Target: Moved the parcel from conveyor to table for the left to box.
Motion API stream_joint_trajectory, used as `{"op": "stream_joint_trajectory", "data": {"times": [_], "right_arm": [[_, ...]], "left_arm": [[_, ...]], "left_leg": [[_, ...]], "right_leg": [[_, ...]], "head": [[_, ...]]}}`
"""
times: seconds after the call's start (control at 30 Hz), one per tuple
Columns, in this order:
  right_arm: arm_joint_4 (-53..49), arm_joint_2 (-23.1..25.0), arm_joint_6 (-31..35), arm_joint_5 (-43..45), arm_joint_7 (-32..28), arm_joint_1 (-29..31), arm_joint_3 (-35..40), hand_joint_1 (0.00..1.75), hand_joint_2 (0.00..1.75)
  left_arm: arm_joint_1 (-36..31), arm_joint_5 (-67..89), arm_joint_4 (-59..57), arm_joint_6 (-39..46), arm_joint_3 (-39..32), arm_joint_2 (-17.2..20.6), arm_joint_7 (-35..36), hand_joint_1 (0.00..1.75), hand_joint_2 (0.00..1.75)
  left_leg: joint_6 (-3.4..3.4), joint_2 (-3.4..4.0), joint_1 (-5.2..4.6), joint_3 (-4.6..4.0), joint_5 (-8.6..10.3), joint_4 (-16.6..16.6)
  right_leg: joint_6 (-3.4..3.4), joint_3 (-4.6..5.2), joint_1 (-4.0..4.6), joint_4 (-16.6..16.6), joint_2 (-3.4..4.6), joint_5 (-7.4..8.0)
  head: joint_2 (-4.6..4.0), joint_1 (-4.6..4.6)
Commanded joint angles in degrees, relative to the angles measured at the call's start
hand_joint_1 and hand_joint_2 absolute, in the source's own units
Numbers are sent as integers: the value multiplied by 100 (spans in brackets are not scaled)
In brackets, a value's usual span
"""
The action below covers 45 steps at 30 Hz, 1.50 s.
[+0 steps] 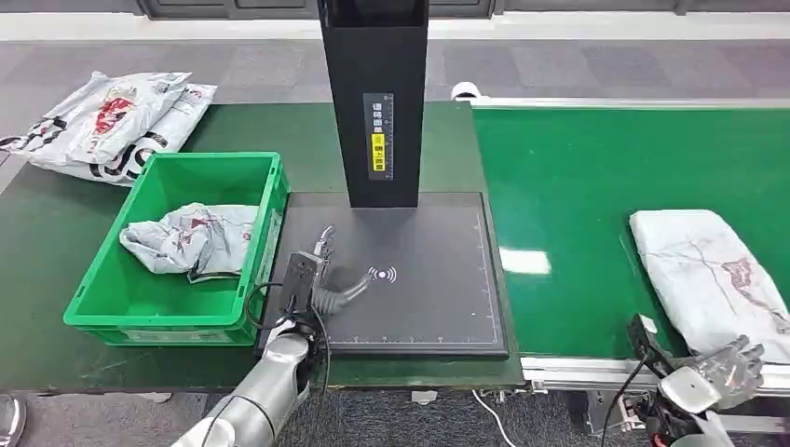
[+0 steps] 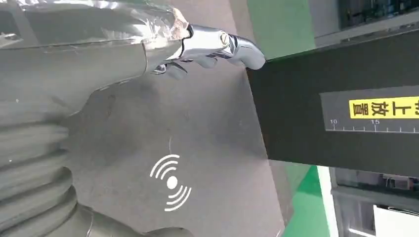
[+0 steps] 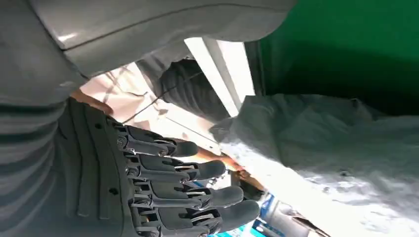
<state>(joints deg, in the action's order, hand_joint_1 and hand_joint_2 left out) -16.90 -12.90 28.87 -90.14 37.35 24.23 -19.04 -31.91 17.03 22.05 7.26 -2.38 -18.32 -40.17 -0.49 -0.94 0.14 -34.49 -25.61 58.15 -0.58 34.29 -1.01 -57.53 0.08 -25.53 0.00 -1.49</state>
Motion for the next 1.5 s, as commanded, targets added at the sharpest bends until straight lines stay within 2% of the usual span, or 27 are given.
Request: {"op": "stream_joint_trajectory", "data": {"times": [0.03, 0.47, 0.57, 0.6, 0.63, 0.7, 0.73, 0.9, 1.27, 1.43, 1.47, 1.5], "right_arm": [[396, 73, -88, 14, -324, 305, 540, 0, 175], [396, 85, -95, 14, -314, 319, 547, 0, 175], [422, 245, -103, 66, -1204, 427, 600, 0, 175], [439, 313, -265, 69, -1607, 471, 645, 10, 175], [426, 394, -380, 97, -1625, 479, 571, 175, 175], [424, 472, -480, 298, -1995, 465, 374, 175, 175], [423, 483, -566, 224, -1958, 434, 403, 175, 175], [418, 467, -668, 379, -2131, 345, 126, 175, 175], [405, 451, -700, 343, -2079, 360, 21, 175, 175], [362, 463, -416, 162, -2004, 436, -100, 175, 175], [292, 499, 182, 199, -2114, 503, -187, 175, 175], [274, 532, 486, 316, -2301, 577, -312, 175, 175]], "left_arm": [[-31, -38, -160, -23, 237, 244, 17, 0, 175], [-26, -37, -156, -24, 237, 249, 17, 0, 175], [38, -77, -71, -25, 190, 298, 17, 0, 175], [44, -91, -53, -59, 185, 321, 17, 0, 175], [48, -97, -37, -115, 194, 349, 17, 0, 175], [35, -113, -28, -132, 191, 357, 17, 0, 175], [6, -115, -43, -144, 198, 365, 17, 0, 175], [-70, -151, -94, -189, 191, 384, 17, 0, 175], [-79, -168, -107, -175, 181, 384, 17, 0, 175], [-113, -127, -174, -94, 180, 376, 17, 0, 175], [-105, -117, -176, -26, 161, 364, 17, 0, 175], [-89, -113, -164, 14, 148, 356, 17, 0, 175]], "left_leg": [[-2, 25, 0, 15, -4, -6], [-1, 23, 1, 14, -2, -5], [0, 25, 2, 14, -3, -5], [-2, 37, 5, 22, -4, -10], [-2, 39, 2, 18, -4, -7], [-3, 49, 5, 19, -5, -10], [-2, 30, 5, 8, -3, -3], [-3, 30, 9, 14, -3, -3], [-3, 20, 9, 16, -1, -4], [-2, 23, 9, 17, -4, -3], [-3, 26, 7, 22, -4, -7], [-1, 21, 8, 13, -3, -1]], "right_leg": [[5, -8, 2, 7, 19, 3], [1, -10, 2, 7, 17, 6], [1, -9, 3, 7, 20, 7], [4, -16, 7, 15, 29, 11], [2, -9, 3, 8, 34, 10], [5, -11, 6, 12, 42, 13], [1, -6, 6, 6, 27, 10], [2, -9, 11, 8, 25, 9], [2, -12, 11, 9, 17, 6], [3, -12, 10, 7, 18, 4], [4, -16, 9, 9, 19, 4], [1, -8, 9, 5, 18, 5]], "head": [[-2, 0], [-2, 0], [0, 0], [0, 0], [-2, 2], [-2, 2], [0, 0], [-2, 2], [0, 0], [0, 0], [0, 0], [-2, 0]]}}
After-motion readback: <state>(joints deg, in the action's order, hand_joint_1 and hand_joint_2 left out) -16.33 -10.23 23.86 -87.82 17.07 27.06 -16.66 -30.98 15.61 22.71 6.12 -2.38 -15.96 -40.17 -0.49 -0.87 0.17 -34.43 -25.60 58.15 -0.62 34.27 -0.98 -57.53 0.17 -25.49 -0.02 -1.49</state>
